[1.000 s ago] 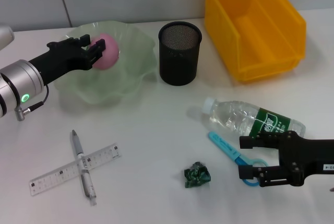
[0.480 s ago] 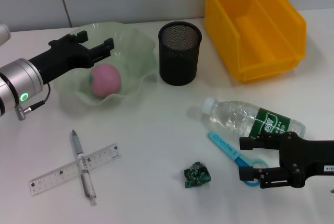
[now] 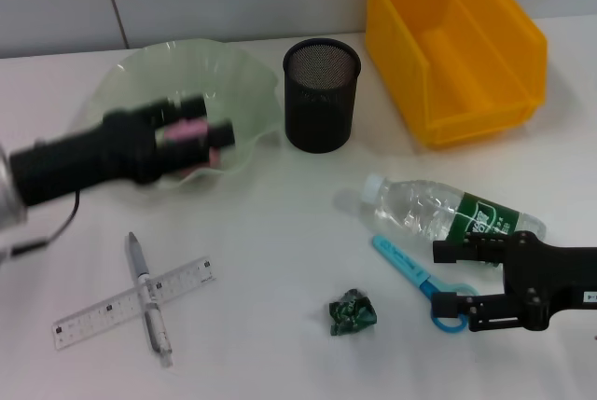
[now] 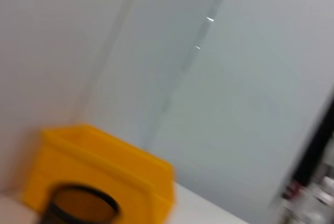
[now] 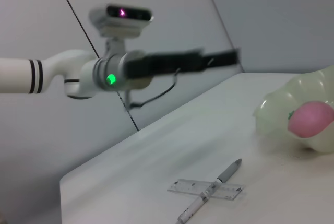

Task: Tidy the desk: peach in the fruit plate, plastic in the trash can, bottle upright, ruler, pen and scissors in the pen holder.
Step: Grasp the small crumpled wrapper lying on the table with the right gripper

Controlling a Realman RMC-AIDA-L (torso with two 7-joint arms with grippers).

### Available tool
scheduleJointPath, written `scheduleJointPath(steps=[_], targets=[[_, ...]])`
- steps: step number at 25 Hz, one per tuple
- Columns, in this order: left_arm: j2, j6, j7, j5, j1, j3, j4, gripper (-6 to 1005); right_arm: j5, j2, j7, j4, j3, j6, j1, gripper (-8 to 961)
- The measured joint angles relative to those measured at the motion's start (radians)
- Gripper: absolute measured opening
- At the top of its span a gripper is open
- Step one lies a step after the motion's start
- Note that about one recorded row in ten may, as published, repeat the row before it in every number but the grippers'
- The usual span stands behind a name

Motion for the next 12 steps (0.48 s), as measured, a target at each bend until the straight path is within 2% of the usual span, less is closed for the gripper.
scheduleJointPath(steps=[4, 5, 6, 8, 12], targets=[[-0.001, 0.097, 0.054, 0.098, 0.029, 0.000, -0.001, 782, 0.000, -0.003, 0.003, -0.002, 0.000, 0.000, 0.000, 814], [-0.010, 0.116, 0.091, 0.154, 0.034, 0.004, -0.001, 782, 0.000, -0.004, 0.004, -0.002, 0.000, 0.000, 0.000, 814], [-0.010, 0.116, 0.091, 0.154, 0.034, 0.004, -0.001, 782, 0.000, -0.004, 0.005, -0.003, 0.000, 0.000, 0.000, 814], [-0.034, 0.124, 0.132, 0.252, 0.033, 0.006, -0.001, 782, 0.000, -0.006, 0.005, -0.005, -0.002, 0.000, 0.001, 814], [-0.046, 0.125, 0.141, 0.298, 0.028, 0.002, 0.001, 782, 0.000, -0.007, 0.006, -0.007, -0.006, 0.000, 0.001, 814]])
